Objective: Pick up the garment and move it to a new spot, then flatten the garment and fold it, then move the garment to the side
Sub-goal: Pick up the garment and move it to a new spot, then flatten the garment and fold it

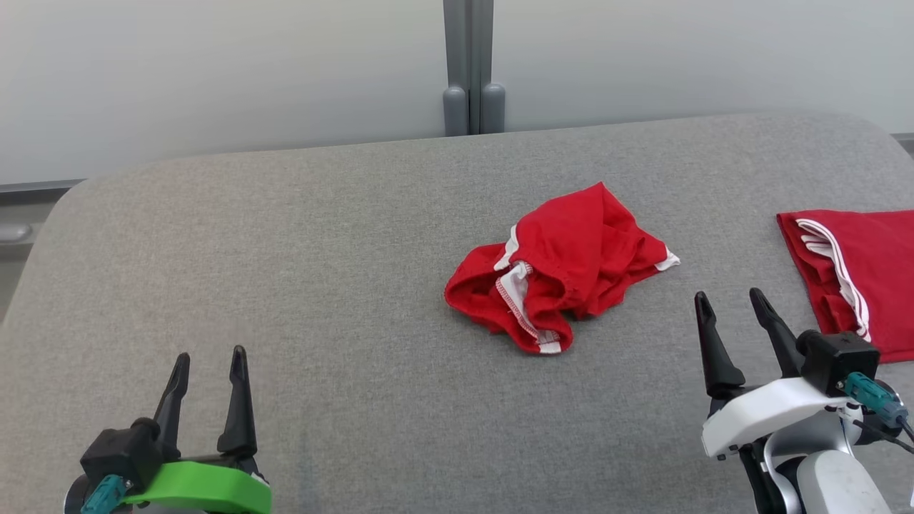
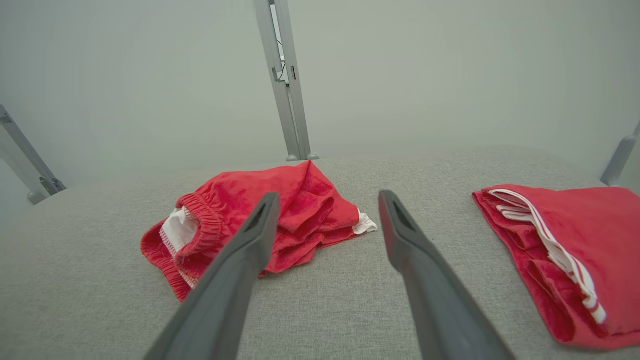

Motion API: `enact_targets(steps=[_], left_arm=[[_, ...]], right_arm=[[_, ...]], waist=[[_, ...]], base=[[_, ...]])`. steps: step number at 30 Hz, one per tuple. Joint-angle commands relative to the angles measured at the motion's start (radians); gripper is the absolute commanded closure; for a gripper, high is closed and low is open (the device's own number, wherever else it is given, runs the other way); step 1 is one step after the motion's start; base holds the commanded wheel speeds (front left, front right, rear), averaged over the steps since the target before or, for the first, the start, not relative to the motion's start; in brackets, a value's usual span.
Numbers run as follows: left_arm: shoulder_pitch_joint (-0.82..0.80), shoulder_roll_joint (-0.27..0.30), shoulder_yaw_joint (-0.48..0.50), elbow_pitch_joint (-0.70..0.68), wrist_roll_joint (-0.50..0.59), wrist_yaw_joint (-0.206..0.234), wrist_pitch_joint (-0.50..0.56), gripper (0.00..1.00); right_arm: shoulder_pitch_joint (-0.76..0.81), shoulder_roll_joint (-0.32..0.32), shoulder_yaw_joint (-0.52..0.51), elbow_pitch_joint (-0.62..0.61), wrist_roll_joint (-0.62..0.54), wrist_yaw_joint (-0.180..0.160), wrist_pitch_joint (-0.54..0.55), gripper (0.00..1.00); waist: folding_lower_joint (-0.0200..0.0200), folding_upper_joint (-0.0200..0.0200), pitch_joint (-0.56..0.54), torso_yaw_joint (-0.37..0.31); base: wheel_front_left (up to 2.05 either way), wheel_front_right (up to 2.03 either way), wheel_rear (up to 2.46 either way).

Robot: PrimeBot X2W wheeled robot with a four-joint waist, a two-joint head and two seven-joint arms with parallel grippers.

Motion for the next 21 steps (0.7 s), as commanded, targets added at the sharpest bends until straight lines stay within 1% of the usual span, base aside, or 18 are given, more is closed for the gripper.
enact_targets(steps=[1, 11, 21], left_arm=[[0.020, 0.004, 0.009, 0.008, 0.003, -0.008, -0.002, 0.00], [0.030, -0.013, 0.025, 0.004, 0.020, -0.020, -0.002, 0.00], [0.031, -0.017, 0.034, 0.000, 0.035, -0.027, -0.002, 0.00]], right_arm=[[0.010, 0.000, 0.004, 0.005, 0.003, -0.002, -0.006, 0.00], [0.000, -0.001, 0.008, 0.031, 0.004, -0.002, -0.019, 0.00], [-0.004, 0.005, 0.027, 0.034, 0.005, -0.002, -0.018, 0.00]], waist=[[0.0000, 0.0000, -0.005, 0.006], [0.0000, 0.0000, -0.011, 0.010], [0.0000, 0.0000, -0.016, 0.003]], base=[[0.00, 0.00, 0.00], [0.00, 0.00, 0.00], [0.00, 0.00, 0.00]])
